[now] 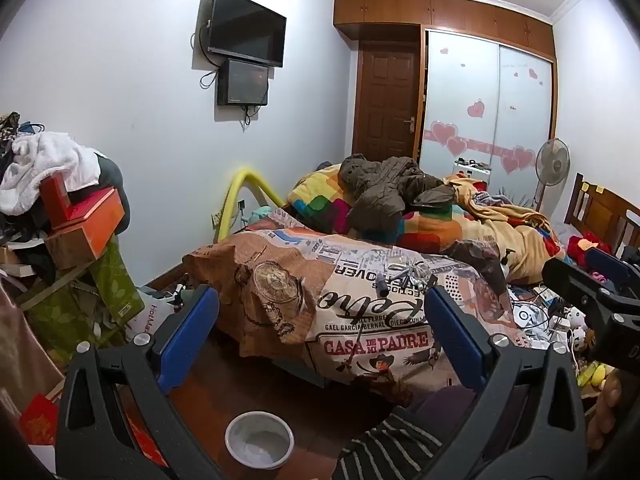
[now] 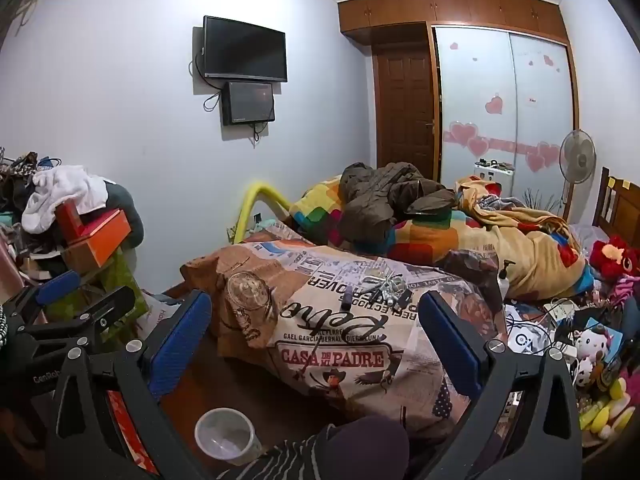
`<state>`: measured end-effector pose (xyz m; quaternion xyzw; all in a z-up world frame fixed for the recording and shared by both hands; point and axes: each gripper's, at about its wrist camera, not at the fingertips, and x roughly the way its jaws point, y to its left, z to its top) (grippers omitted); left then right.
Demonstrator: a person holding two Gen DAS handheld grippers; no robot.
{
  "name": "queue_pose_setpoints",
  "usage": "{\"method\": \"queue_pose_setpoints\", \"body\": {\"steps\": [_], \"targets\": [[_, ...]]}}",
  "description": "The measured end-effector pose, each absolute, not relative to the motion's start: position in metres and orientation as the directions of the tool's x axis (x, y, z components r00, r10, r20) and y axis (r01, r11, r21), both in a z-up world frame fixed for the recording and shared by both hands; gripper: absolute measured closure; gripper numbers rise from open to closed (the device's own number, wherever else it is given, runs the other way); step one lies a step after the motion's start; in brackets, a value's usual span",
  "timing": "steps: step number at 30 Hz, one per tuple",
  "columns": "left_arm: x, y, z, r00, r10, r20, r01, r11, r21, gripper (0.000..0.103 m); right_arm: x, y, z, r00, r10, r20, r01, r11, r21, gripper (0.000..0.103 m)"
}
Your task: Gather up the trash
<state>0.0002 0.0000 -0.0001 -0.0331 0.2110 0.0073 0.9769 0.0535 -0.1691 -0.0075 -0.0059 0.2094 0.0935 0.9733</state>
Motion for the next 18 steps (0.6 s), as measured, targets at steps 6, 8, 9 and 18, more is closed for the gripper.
{"method": "queue_pose_setpoints", "body": {"steps": [6,8,9,18], "targets": [[0.006,-0.0012,-0.0015,0.903,0.002,-0.429,-0.026,0.998,-0.05,0.0,0.0535,-0.1659,-0.0083,0.895,0.178,-0.41,-0.182,0.983,0.029,0.0],[0.0097,-0.0019,-0.0018,0.901,-0.001,-0.435,-0.023,0.998,-0.05,0.0,0.0536,-0.1656,-0.0086,0.895,0.177,-0.41,-0.18,0.983,0.032,0.0],[0.0037,-0.0016,0.0022,0.914,-0.001,-0.406,-0.026,0.998,-0.06,0.0,0.0555,-0.164,-0.0063,0.895,0.176,-0.409,-0.18,0.983,0.029,0.0],[0.0048,-0.0009,0.0027,0.916,-0.005,-0.402,-0.019,0.998,-0.056,0.0,0.0564,-0.1682,-0.0024,0.897,0.173,-0.407,-0.178,0.984,0.027,0.0]]}}
